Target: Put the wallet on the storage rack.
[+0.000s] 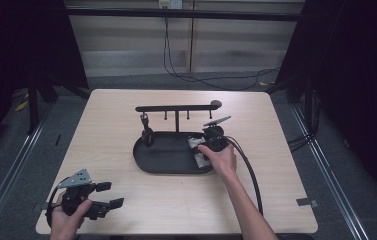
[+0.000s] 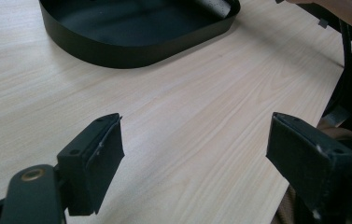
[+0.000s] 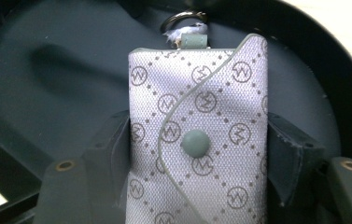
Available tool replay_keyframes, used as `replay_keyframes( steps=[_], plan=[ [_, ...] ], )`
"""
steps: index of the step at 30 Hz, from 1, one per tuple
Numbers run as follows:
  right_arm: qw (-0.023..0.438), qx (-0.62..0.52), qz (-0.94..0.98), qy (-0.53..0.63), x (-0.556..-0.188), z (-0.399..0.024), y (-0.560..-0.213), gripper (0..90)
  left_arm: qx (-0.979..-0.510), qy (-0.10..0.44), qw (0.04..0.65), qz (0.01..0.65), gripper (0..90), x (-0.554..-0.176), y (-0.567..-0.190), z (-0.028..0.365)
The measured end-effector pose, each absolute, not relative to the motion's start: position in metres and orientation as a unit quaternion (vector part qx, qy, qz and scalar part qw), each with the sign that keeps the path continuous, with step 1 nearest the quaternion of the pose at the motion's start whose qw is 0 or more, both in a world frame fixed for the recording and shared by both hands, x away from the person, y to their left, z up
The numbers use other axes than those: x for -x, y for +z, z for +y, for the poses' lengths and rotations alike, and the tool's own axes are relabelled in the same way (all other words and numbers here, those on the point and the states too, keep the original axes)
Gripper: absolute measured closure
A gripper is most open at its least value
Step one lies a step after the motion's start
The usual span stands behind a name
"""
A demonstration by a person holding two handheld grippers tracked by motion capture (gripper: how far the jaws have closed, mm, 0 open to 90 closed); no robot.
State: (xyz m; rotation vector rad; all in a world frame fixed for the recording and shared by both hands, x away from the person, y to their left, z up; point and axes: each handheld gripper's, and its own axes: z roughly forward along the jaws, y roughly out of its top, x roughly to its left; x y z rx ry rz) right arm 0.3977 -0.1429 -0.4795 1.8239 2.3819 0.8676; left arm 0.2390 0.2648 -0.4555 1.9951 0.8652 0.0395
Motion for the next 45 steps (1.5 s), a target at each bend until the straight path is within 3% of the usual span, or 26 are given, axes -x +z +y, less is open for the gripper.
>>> replay_keyframes(
  steps=[17, 24, 31, 45],
  plan=[
    [0.023, -0.575, 0.762, 0.297, -0.395, -0.146, -0.470, 29.7, -0.808, 0.006, 0.471, 0.354, 18.5, -0.240, -0.457, 0.265],
    [0.028, -0.564, 0.759, 0.323, -0.388, -0.161, -0.459, 22.8, -0.810, 0.013, 0.472, 0.349, 18.5, -0.240, -0.455, 0.267],
    [0.036, -0.562, 0.744, 0.360, -0.373, -0.178, -0.458, 16.7, -0.810, 0.011, 0.468, 0.353, 18.5, -0.241, -0.456, 0.267],
    [0.064, -0.556, 0.729, 0.395, -0.337, -0.213, -0.450, 14.8, -0.809, 0.019, 0.461, 0.365, 18.6, -0.241, -0.457, 0.269]
  ],
)
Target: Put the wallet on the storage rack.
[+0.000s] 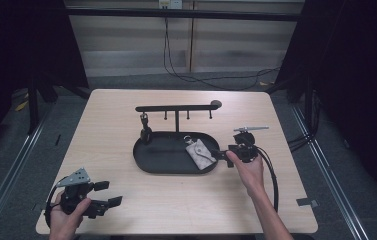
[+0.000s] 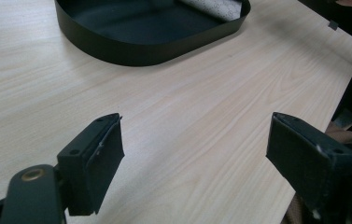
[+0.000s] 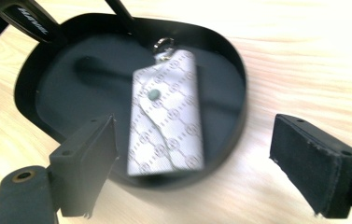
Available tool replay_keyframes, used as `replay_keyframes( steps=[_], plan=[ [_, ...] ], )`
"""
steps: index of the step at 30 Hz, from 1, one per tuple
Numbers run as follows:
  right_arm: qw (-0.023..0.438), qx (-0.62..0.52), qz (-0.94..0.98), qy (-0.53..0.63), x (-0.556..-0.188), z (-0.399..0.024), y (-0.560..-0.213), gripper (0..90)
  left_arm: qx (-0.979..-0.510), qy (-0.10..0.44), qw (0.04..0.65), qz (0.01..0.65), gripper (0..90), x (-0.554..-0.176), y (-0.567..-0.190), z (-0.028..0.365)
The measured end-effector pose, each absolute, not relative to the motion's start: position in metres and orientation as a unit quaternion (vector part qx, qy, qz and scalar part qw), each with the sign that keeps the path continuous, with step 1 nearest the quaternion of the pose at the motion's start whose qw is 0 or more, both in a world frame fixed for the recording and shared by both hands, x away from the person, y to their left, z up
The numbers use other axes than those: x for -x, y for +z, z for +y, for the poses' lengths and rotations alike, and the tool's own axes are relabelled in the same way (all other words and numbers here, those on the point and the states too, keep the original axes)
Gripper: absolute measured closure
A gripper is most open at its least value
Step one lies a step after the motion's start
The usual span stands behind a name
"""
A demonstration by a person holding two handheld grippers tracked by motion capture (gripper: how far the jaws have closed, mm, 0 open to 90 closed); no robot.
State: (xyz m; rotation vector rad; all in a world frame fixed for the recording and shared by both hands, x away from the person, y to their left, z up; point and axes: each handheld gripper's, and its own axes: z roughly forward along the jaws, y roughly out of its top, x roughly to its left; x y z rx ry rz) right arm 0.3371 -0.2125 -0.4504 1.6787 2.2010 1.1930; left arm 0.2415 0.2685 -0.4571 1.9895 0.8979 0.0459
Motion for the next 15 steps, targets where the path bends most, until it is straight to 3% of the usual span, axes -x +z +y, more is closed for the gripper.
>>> replay_keyframes(
  steps=[15],
  plan=[
    [0.101, -0.558, 0.734, 0.373, -0.304, -0.243, -0.442, 17.4, -0.802, 0.017, 0.459, 0.382, 19.0, -0.243, -0.457, 0.269]
  ],
)
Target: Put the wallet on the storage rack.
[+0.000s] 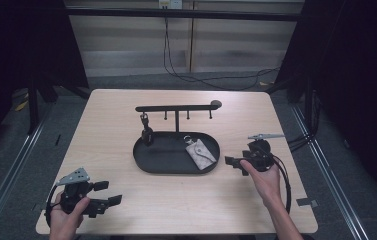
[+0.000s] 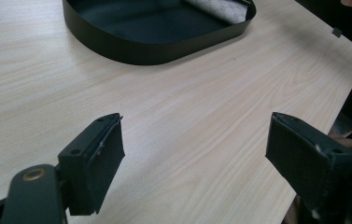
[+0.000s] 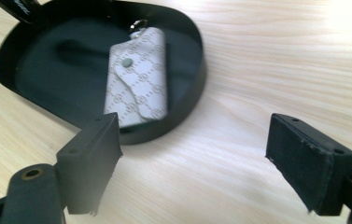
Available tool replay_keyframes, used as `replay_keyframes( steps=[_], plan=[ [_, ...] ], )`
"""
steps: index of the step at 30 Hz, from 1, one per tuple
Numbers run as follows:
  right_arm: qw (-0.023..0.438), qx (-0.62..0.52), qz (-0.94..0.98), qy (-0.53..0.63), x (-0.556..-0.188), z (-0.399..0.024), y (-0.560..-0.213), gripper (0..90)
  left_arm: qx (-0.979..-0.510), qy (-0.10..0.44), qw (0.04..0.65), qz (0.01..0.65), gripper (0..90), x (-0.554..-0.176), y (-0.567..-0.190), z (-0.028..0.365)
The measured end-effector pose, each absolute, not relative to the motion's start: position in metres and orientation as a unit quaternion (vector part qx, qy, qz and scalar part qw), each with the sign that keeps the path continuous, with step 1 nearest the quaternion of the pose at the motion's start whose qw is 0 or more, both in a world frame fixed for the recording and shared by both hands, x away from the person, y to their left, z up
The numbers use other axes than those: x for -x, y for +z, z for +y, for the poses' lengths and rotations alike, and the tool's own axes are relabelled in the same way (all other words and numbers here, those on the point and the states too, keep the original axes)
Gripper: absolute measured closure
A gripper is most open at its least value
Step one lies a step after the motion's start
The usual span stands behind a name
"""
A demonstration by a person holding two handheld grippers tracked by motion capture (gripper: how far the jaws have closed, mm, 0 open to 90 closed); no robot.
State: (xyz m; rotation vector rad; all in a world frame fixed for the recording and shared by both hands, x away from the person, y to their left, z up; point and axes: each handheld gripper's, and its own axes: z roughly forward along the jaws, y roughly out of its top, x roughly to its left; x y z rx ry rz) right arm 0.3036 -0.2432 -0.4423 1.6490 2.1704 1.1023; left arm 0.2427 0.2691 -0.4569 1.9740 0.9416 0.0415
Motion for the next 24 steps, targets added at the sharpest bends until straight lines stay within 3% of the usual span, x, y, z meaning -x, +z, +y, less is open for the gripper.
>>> replay_keyframes(
  steps=[24],
  plan=[
    [0.161, -0.564, 0.721, 0.368, -0.220, -0.294, -0.461, 20.9, -0.805, 0.015, 0.455, 0.380, 18.3, -0.241, -0.459, 0.266]
  ],
)
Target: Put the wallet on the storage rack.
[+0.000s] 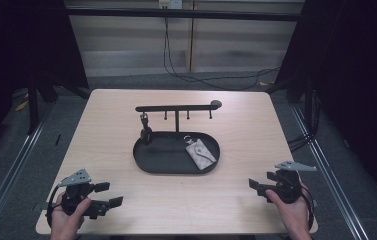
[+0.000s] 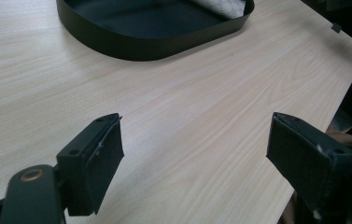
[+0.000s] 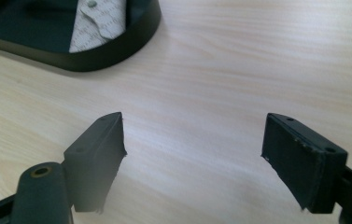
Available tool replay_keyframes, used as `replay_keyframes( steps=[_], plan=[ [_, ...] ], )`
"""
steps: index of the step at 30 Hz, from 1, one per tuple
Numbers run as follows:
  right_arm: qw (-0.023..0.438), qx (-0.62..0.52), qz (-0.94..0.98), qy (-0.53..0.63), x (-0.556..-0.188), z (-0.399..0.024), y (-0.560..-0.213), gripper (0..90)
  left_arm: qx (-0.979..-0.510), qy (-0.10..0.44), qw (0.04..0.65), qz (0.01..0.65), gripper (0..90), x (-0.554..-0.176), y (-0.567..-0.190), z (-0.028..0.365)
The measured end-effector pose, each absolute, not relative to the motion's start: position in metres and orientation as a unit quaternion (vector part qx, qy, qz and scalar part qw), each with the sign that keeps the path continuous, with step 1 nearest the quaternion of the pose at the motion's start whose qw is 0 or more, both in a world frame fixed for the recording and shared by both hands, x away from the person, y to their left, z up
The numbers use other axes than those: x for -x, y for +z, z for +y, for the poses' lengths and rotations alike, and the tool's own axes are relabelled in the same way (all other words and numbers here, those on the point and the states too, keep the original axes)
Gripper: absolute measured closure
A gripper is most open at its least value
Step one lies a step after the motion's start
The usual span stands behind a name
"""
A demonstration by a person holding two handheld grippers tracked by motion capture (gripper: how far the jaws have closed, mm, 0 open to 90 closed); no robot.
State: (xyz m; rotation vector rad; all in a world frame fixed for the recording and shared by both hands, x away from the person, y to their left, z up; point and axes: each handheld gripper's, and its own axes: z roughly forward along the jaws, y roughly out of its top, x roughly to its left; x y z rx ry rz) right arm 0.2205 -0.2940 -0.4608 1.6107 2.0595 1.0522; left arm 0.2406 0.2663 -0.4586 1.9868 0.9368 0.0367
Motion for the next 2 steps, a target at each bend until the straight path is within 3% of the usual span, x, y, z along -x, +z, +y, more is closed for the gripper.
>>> replay_keyframes(
  steps=[2],
  plan=[
    [0.159, -0.569, 0.716, 0.371, -0.2162, -0.2983, -0.4652, 20.7, -0.806, 0.015, 0.454, 0.380, 18.3, -0.2405, -0.4586, 0.2658]
  ],
)
